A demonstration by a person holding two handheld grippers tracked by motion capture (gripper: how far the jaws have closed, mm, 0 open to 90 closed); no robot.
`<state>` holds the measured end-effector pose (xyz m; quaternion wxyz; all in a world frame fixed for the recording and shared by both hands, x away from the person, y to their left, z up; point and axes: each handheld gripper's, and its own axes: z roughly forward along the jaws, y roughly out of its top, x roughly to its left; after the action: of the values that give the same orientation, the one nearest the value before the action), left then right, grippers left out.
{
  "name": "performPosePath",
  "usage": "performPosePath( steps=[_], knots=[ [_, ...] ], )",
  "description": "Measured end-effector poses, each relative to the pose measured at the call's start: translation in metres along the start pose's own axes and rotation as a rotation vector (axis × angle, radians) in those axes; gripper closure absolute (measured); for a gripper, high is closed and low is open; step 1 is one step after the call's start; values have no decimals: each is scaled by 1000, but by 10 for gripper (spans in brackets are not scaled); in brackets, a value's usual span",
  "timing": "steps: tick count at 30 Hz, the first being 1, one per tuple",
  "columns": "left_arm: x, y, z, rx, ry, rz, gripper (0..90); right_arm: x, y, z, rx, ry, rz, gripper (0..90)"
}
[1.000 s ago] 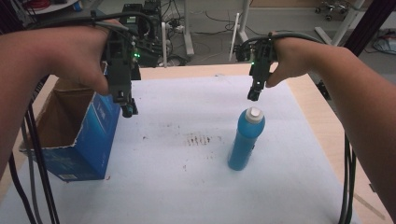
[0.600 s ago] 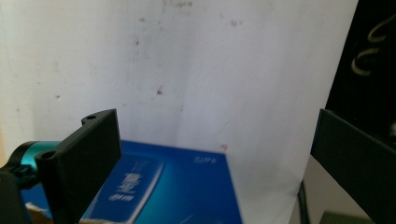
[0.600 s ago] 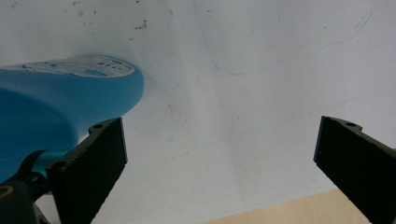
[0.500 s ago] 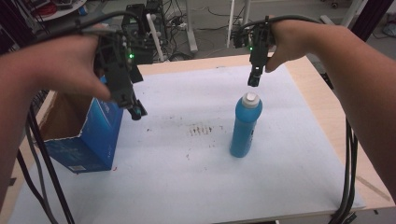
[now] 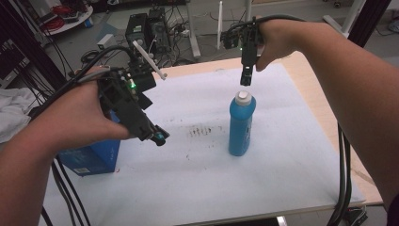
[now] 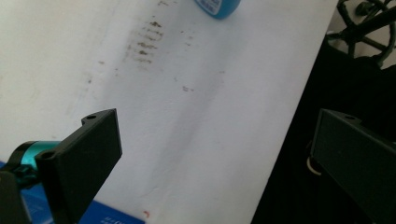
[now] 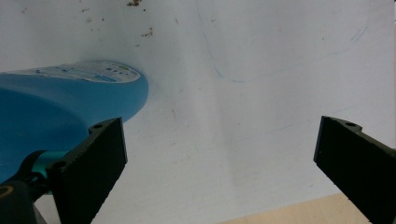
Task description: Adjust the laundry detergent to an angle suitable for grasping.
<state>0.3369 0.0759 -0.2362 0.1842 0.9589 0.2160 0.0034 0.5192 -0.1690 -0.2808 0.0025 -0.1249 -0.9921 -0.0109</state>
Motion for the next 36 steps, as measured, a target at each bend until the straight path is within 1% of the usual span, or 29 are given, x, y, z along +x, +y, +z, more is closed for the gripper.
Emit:
performPosePath(
  steps=[1, 6, 7, 8, 10, 12, 13, 15, 16, 18, 23, 25, 26, 27, 28, 29, 32, 33, 36],
  knots=[
    [-2, 0, 1, -8, -1, -4, 17, 2, 0, -1, -7, -2, 7, 18],
    [-13, -1, 5, -71, -16, -41, 17, 3, -1, -2, -6, -3, 5, 18],
    [-15, -1, 6, -90, -13, -54, 17, 3, -1, -3, -4, -6, 3, 18],
    [-17, -1, 5, -115, -9, -54, 17, 3, -1, -2, -6, -6, 1, 18],
    [-18, -2, 4, -138, -3, -63, 17, 3, -2, -2, -8, -6, 0, 18],
    [-20, -2, 3, -172, 11, -81, 17, 3, -2, -2, -4, -7, -9, 18],
    [-21, -2, 3, -185, 9, -92, 17, 3, -2, -2, -5, -6, -1, 18],
    [-22, -1, 5, -199, 5, -103, 17, 2, -3, -2, -5, -6, 6, 19],
    [-23, -1, 7, -198, 4, -104, 17, 1, -4, -2, -6, -6, 1, 18],
    [-23, 1, 10, -187, 14, -101, 17, 0, -6, -1, -4, -5, 14, 19],
    [-24, 5, 15, -186, 9, -96, 17, -4, -13, -1, -6, -3, 26, 18],
    [-25, 7, 17, -196, 12, -106, 17, -5, -18, -1, -4, -7, 29, 18],
    [-26, 9, 17, -208, 13, -119, 17, -6, -20, 0, -5, -6, 32, 18],
    [-26, 10, 18, -217, 14, -121, 17, -6, -23, 0, -4, -8, 36, 18],
    [-27, 11, 20, -225, 14, -120, 17, -7, -28, 0, -3, -7, 40, 18],
    [-28, 13, 21, -232, 14, -118, 17, -7, -28, 0, -3, -7, 40, 18],
    [-32, 18, 27, -255, 7, -119, 17, -8, -36, 1, 2, -8, 51, 18],
    [-33, 20, 29, -262, 9, -117, 17, -8, -39, 2, 0, -6, 60, 18],
    [-36, 24, 34, -283, 12, -119, 17, -8, -47, 3, 2, -6, 63, 18]
  ],
)
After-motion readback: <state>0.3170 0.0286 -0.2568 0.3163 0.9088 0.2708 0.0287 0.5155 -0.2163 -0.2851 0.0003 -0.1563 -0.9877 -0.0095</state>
